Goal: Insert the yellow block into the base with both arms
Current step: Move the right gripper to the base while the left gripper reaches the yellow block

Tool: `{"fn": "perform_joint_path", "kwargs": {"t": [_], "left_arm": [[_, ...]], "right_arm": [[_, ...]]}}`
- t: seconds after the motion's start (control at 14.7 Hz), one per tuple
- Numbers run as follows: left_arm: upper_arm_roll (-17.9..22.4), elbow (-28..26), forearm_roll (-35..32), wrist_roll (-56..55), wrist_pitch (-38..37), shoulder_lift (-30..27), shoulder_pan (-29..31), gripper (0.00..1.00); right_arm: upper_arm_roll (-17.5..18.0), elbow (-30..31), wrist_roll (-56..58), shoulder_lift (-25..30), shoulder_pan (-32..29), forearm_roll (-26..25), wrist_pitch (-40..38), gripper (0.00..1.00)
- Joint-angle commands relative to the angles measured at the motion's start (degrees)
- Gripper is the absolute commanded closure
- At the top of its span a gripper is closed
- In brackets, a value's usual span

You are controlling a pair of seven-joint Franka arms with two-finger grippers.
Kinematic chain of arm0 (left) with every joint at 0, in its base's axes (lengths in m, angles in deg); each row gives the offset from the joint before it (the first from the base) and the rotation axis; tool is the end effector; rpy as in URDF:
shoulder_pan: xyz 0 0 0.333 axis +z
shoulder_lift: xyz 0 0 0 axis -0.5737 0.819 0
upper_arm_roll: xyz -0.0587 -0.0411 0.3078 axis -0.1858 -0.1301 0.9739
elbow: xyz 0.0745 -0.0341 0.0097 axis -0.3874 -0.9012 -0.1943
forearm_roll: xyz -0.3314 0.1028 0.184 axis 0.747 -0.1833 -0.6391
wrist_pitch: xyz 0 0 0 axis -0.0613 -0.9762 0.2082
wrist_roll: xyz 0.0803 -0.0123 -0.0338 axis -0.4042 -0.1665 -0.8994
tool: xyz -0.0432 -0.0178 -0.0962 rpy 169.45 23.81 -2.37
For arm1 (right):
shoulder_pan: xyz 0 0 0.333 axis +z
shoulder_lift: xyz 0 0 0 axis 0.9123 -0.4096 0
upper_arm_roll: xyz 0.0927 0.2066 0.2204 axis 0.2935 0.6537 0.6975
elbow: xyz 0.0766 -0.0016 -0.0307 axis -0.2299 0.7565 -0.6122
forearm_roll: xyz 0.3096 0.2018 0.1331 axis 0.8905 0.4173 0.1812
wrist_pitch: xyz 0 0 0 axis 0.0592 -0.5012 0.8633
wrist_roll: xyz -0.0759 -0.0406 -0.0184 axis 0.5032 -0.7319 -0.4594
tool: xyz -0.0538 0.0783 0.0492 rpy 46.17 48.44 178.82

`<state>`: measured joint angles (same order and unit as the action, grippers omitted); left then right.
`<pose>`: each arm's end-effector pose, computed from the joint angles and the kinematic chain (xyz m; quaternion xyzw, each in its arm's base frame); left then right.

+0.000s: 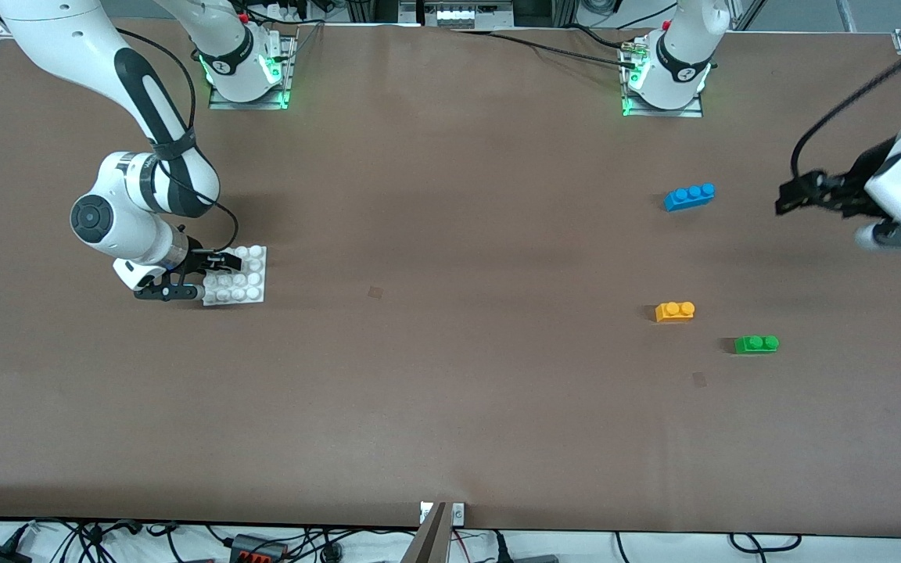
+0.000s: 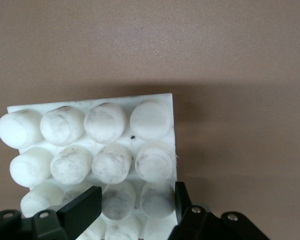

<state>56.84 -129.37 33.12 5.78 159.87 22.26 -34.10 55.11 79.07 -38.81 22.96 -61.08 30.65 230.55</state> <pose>0.5933 -0.0162 0.5551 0.9969 -0.0084 -0.0743 0.0263 0.5344 0.0087 0.1825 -0.9981 0.0017 0.0554 0.0264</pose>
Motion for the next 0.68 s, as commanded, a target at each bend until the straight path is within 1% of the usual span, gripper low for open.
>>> {"fn": "perform_joint_path", "kwargs": {"t": [0.0,0.14,0.27,0.34,0.41,0.55,0.61], "left_arm": [[-0.09,-9.84,1.26,1.82,12.34,0.44,-0.47,0.0],[-0.62,-14.96,1.18,0.68,18.01,0.44,-2.74,0.0],[-0.71,-19.71,1.26,0.23,22.49,0.79,-2.84,0.0],[-0.71,-22.26,1.18,0.23,25.99,0.7,-3.01,0.0],[-0.71,-24.02,1.0,0.23,28.9,1.22,-4.15,0.0],[-0.8,-23.6,0.13,0.93,29.98,5.51,-4.86,0.0],[-0.8,-24.12,-0.49,1.2,31.63,5.97,-4.77,0.0]], "right_arm": [[0.07,0.16,0.99,-1.71,0.09,0.93,0.98,0.52],[0.59,0.07,1.07,-2.68,0.18,1.02,0.98,0.52],[3.04,-0.54,0.73,-3.47,0.18,1.19,0.98,0.52],[4.19,-1.15,0.55,-4.43,0.18,1.28,0.98,0.52],[5.68,-1.68,0.11,-4.88,0.18,1.28,0.98,0.51],[8.84,-2.12,-1.99,-5.67,0.18,1.72,1.07,0.51],[11.12,-3.17,-3.83,-6.19,0.27,3.29,0.98,0.51]]}}
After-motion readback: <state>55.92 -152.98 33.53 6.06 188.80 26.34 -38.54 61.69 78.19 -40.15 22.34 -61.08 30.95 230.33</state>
